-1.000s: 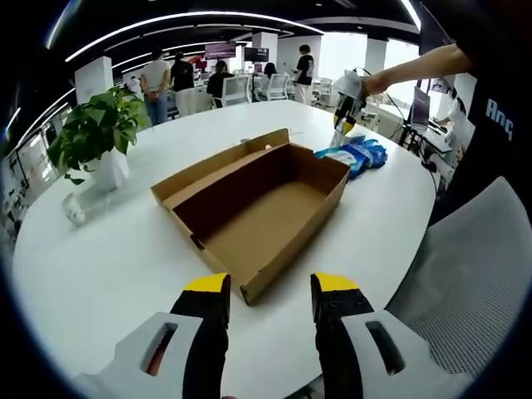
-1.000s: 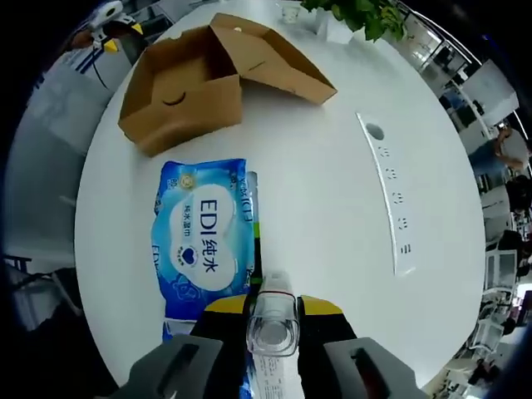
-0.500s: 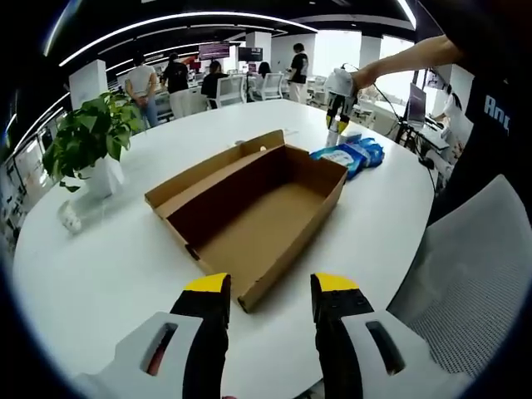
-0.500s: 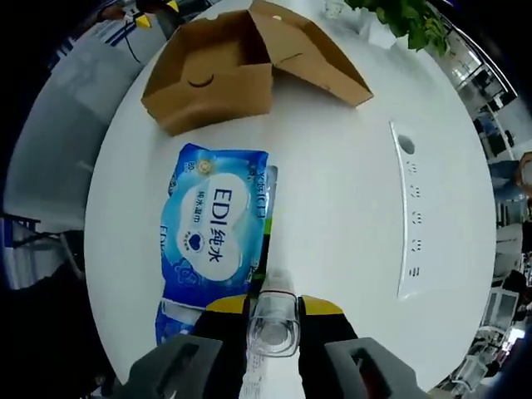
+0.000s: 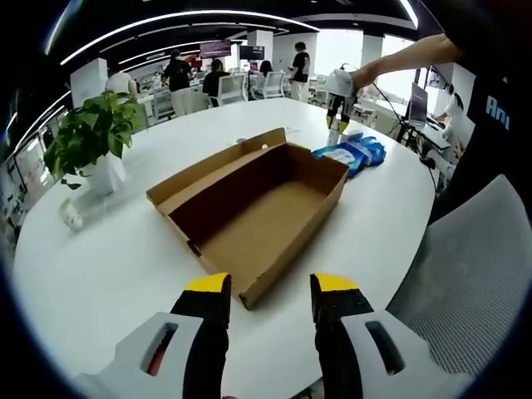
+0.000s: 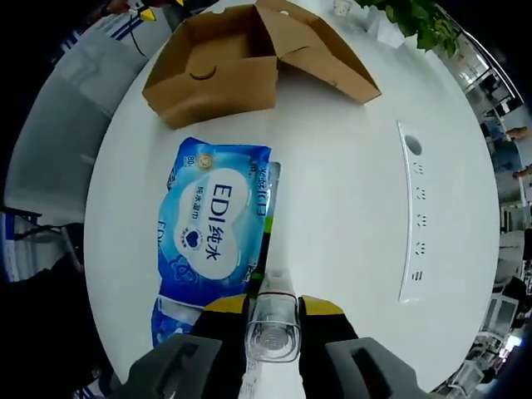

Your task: Operate the shoe box by opening the lid, removing the specified soft item, and placing it in the target area until the item is outside and the box remains undamaged.

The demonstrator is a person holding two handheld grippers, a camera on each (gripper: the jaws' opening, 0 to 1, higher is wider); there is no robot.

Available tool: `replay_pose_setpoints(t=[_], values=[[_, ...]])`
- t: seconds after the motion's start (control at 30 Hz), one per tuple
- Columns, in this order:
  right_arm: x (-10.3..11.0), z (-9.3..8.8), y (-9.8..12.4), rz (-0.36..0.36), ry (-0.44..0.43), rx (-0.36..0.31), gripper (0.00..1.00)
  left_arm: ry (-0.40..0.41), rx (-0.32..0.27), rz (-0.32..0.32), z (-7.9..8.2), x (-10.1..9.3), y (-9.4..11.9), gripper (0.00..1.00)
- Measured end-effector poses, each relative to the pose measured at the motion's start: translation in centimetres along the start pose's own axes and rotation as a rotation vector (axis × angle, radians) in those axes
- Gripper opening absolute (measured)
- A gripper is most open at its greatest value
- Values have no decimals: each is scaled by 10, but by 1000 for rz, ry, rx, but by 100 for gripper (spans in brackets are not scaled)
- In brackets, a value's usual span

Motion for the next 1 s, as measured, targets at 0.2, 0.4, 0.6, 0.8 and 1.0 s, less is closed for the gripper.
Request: replay_pose_setpoints(t=[0.2, 0.4, 0.6, 0.8, 1.0], values=[[-1, -1, 0, -5, -5, 3, 23, -1, -1, 1, 1, 0, 0, 39], [-6, -5, 6, -38, -24, 3, 28, 0, -6, 0, 3, 1, 0, 39], [-10, -8, 15, -74, -48, -6, 30, -5, -7, -4, 4, 0, 0, 39], [-9, -10, 24, -108, -68, -16, 33, -8, -17, -4, 8, 0, 2, 39], [-7, -12, 38, -147, -99, -31, 34, -11, -29, -3, 11, 0, 6, 39]])
Point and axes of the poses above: the point that each gripper's makers call its tool centre point, and the gripper's own axes: y roughly backward along the fingers, x roughly to its left, z roughly out of its top, the point moved 5 cm from there along y, roughly backward along the fingers, and after that the axes turned 8 degrees about x, right-handed, at the moved point
